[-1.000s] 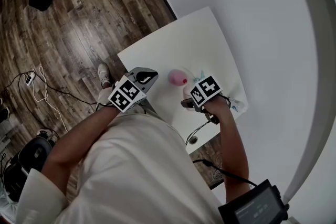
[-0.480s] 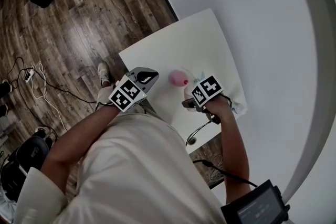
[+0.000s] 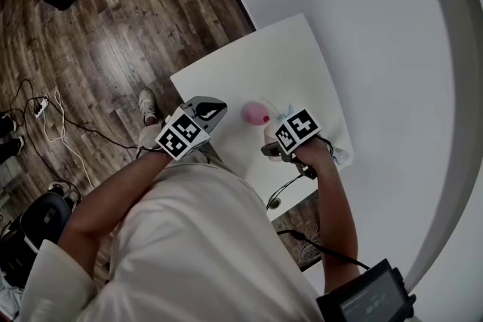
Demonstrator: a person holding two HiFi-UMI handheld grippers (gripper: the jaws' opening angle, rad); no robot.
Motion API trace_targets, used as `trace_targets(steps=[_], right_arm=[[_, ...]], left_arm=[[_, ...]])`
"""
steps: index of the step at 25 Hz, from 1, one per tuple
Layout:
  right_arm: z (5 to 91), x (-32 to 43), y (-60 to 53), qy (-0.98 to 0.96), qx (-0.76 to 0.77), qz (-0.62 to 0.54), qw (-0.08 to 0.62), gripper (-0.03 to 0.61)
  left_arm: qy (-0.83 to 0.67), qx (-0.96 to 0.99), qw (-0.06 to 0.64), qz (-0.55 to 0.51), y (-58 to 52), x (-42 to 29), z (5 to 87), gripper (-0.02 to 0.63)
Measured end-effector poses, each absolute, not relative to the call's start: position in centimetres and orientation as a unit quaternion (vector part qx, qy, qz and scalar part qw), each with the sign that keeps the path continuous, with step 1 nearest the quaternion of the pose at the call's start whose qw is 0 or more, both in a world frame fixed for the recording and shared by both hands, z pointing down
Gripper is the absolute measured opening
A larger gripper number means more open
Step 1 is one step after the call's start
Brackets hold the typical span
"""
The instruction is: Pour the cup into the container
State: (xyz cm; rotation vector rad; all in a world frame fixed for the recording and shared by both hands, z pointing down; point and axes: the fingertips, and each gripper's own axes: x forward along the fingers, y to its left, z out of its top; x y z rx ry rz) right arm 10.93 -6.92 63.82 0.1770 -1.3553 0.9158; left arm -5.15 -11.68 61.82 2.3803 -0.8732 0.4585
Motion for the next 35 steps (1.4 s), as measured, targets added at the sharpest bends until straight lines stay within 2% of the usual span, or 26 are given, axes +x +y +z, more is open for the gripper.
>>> trace_targets(steps=[35], right_arm=[[63.46, 10.94, -7.25, -0.599, 0.061, 0.404, 0.689, 0.380]], left_arm=[[-0.337, 0.883, 0.280, 0.168, -11.87, -5.43, 62.25, 0.009]])
